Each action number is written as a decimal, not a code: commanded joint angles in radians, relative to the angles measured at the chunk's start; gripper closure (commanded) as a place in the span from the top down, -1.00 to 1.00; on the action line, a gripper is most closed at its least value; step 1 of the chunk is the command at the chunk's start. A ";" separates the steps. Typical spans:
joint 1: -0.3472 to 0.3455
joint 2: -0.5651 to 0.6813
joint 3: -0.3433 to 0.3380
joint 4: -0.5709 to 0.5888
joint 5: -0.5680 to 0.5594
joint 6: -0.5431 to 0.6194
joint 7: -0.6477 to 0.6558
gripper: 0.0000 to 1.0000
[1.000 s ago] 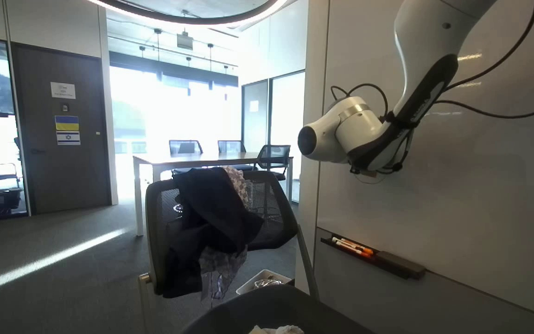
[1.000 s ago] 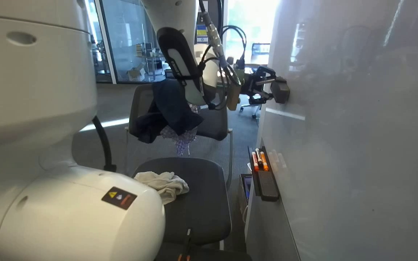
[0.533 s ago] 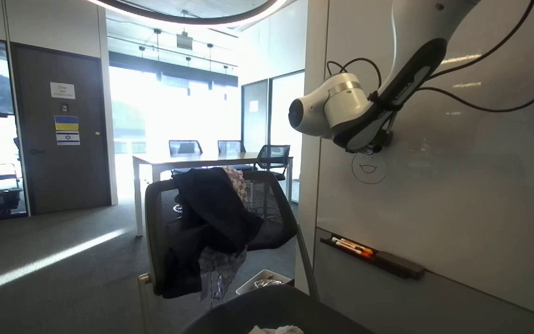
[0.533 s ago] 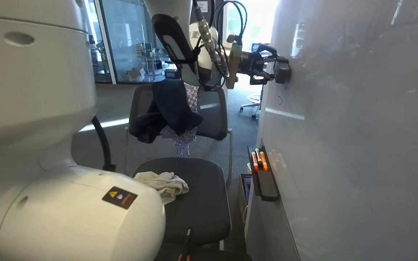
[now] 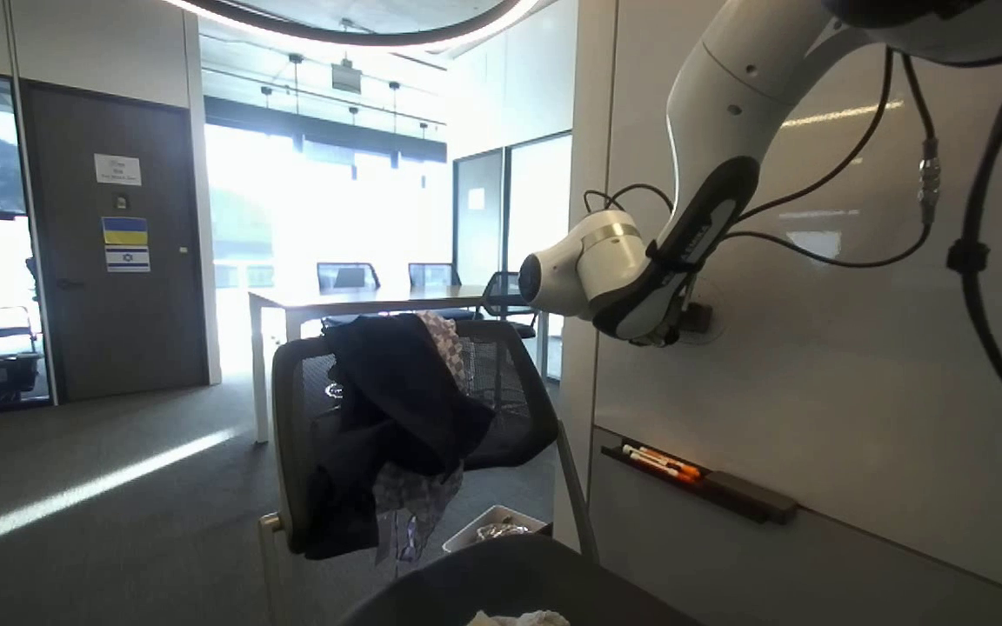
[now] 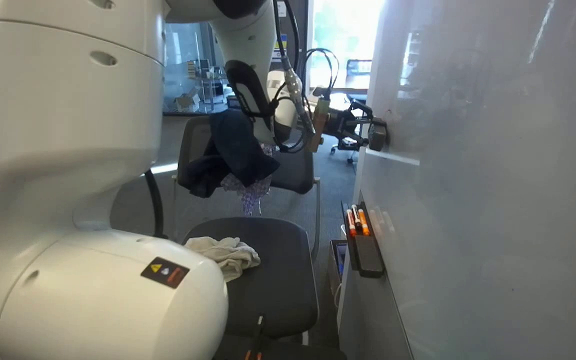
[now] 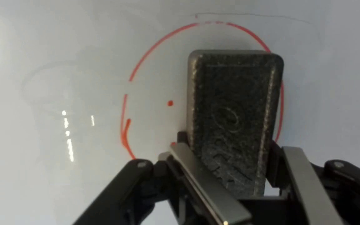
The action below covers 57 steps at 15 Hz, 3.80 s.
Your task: Use the eraser from the seat to wipe the whiteboard.
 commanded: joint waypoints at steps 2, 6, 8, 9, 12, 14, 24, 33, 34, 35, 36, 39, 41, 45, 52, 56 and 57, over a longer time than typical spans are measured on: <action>-0.010 0.127 -0.008 0.068 -0.004 -0.010 -0.030 -0.39; 0.005 0.188 -0.005 0.102 0.002 -0.043 -0.029 -0.39; 0.014 0.126 -0.016 0.073 -0.012 -0.086 0.021 -0.39; 0.017 0.109 -0.020 0.069 -0.007 -0.120 0.014 -0.39; 0.021 0.120 -0.028 0.089 -0.014 -0.225 -0.023 -0.39; 0.016 0.109 -0.028 0.079 -0.036 -0.246 -0.005 -0.39; -0.022 0.099 0.001 0.092 -0.091 -0.043 0.011 -0.39; -0.033 0.155 -0.025 0.086 -0.057 -0.112 -0.010 -0.39; -0.036 0.149 -0.025 0.087 -0.046 -0.117 -0.020 -0.39; -0.041 0.148 -0.029 0.094 -0.048 -0.112 -0.026 -0.39; -0.038 0.157 -0.035 0.107 -0.052 -0.125 -0.017 -0.39; -0.032 0.137 -0.036 0.100 -0.069 -0.135 0.014 -0.39; -0.027 0.124 -0.032 0.092 -0.057 -0.151 0.035 -0.39; -0.022 0.078 -0.025 0.061 -0.038 -0.171 0.096 -0.39; -0.027 0.125 -0.023 0.109 -0.038 -0.168 0.085 -0.39; -0.042 0.183 -0.019 0.127 -0.050 -0.108 0.091 -0.39; -0.045 0.201 -0.016 0.132 -0.045 -0.093 0.091 -0.39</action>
